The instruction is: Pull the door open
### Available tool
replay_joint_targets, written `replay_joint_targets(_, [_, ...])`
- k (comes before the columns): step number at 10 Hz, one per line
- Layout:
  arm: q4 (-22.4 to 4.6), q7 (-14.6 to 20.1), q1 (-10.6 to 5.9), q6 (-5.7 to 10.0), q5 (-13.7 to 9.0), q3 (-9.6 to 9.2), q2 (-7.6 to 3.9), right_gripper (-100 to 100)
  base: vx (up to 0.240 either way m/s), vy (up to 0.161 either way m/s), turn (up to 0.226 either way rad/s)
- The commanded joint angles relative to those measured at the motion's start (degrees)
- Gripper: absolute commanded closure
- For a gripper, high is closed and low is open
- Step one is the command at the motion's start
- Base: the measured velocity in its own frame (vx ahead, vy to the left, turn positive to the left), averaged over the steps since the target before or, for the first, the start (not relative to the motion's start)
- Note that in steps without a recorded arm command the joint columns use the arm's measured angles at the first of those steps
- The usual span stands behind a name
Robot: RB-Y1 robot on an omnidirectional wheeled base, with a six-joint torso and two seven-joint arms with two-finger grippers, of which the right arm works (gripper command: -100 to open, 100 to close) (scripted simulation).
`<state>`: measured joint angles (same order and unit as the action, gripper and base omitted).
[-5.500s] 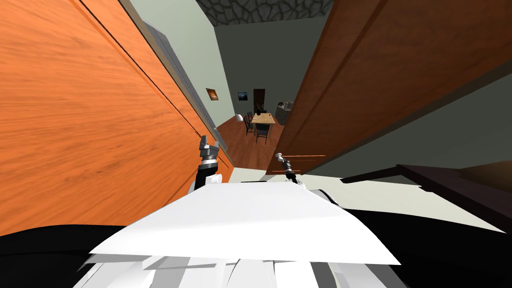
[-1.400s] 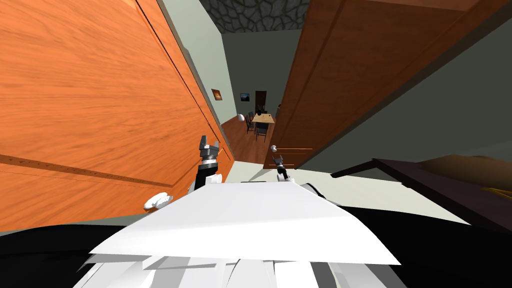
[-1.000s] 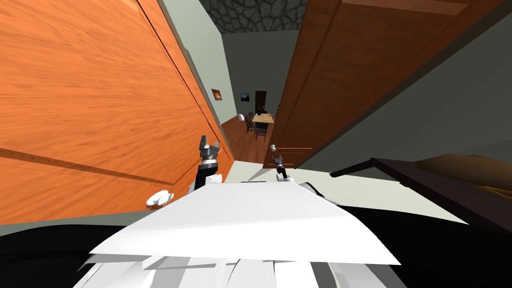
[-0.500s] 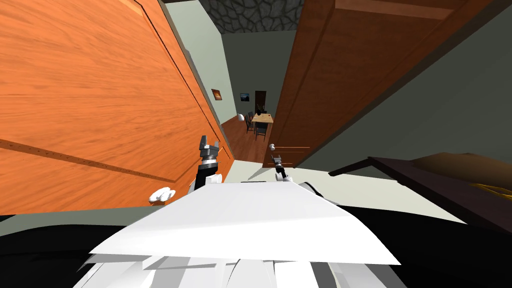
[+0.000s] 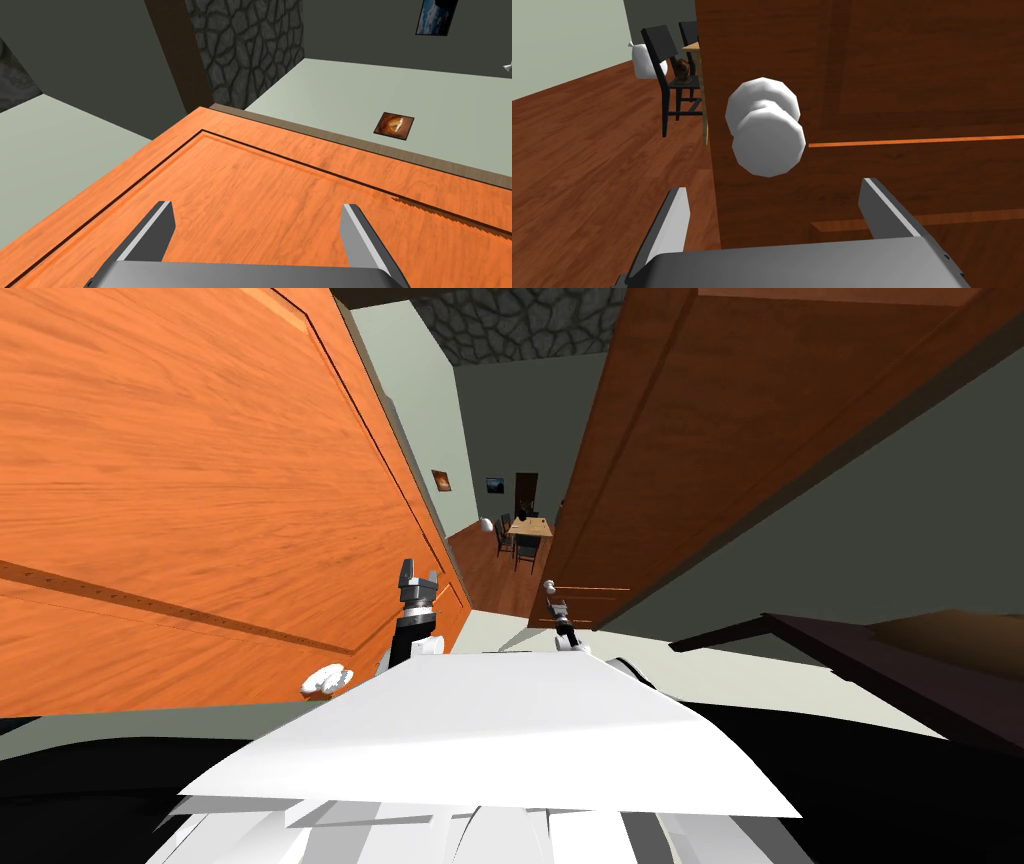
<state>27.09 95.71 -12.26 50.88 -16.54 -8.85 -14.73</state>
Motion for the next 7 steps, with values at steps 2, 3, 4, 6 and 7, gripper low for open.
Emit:
replay_joint_targets(2, [-4.0, 0.8, -1.54, 2.09, -0.1, 0.05, -0.02, -100, 0.092, 0.028, 0.009])
replay_joint_targets(3, [-4.2, 1.5, -1.03, 2.54, -0.3, 0.33, -0.90, -100, 0.079, 0.024, 0.102])
replay_joint_targets(4, [-4.5, 2.6, -0.26, 3.22, -0.7, 0.75, -2.23, -100, 0.186, 0.009, 0.206])
replay_joint_targets(6, [-3.9, 2.6, -0.26, 3.22, -0.7, 0.75, -2.23, -100, 0.108, 0.018, 0.023])
replay_joint_targets(7, [-4.0, 2.6, -0.26, 3.22, -0.7, 0.75, -2.23, -100, 0.006, 0.017, -0.010])
